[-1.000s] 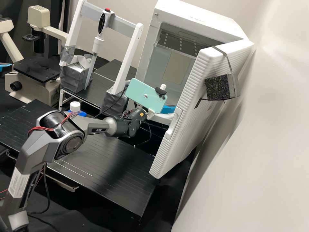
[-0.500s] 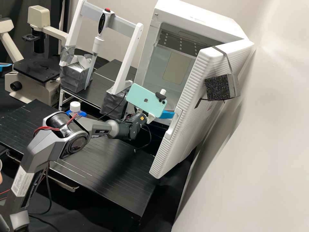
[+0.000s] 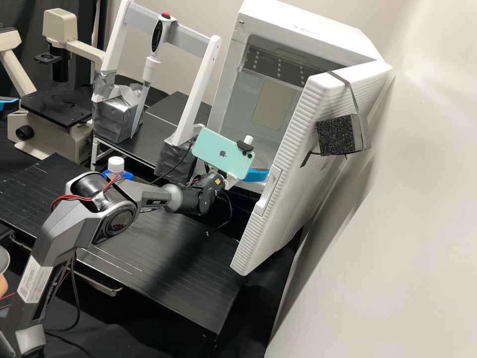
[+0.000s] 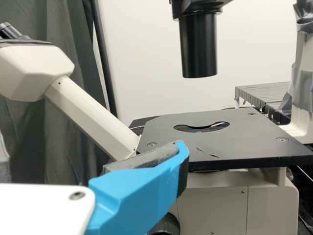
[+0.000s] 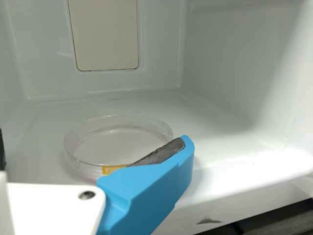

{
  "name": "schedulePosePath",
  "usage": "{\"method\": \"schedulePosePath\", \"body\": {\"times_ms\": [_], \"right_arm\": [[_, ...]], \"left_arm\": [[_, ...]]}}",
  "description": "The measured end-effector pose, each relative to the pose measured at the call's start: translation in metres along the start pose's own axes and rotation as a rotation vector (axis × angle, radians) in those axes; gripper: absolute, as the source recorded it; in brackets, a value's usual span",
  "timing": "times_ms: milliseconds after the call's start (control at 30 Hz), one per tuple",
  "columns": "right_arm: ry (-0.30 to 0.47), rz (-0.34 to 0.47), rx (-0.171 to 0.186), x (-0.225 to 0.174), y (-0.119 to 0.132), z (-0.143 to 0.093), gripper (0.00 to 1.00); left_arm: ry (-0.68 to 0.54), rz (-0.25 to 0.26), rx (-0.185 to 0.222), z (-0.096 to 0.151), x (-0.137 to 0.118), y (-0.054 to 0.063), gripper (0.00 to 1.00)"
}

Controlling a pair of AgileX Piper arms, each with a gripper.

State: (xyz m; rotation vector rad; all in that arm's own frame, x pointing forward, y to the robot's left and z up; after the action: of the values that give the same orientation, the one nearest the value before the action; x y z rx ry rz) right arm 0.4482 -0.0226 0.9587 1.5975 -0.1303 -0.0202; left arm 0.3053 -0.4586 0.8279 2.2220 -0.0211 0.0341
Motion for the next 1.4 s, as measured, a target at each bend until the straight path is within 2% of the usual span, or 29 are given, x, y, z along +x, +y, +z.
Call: {"method": "schedulePosePath", "body": {"times_ms": [300, 1100, 1233, 1400], "right_arm": [[-0.013, -0.009, -0.025, 0.002, -0.003, 0.004, 0.00], [-0.026, -0.019, -0.020, 0.005, -0.008, 0.011, 0.00], [-0.024, -0.024, -0.029, 0.005, -0.008, 0.012, 0.00], [-0.014, -0.014, -0.020, 0.003, -0.004, 0.015, 0.00]], "left_arm": [[0.000, 0.000, 0.000, 0.000, 0.000, 0.000, 1.00], [0.000, 0.000, 0.000, 0.000, 0.000, 0.000, 1.00], [0.000, 0.000, 0.000, 0.000, 0.000, 0.000, 1.00], [0.000, 0.000, 0.000, 0.000, 0.000, 0.000, 1.00]]}}
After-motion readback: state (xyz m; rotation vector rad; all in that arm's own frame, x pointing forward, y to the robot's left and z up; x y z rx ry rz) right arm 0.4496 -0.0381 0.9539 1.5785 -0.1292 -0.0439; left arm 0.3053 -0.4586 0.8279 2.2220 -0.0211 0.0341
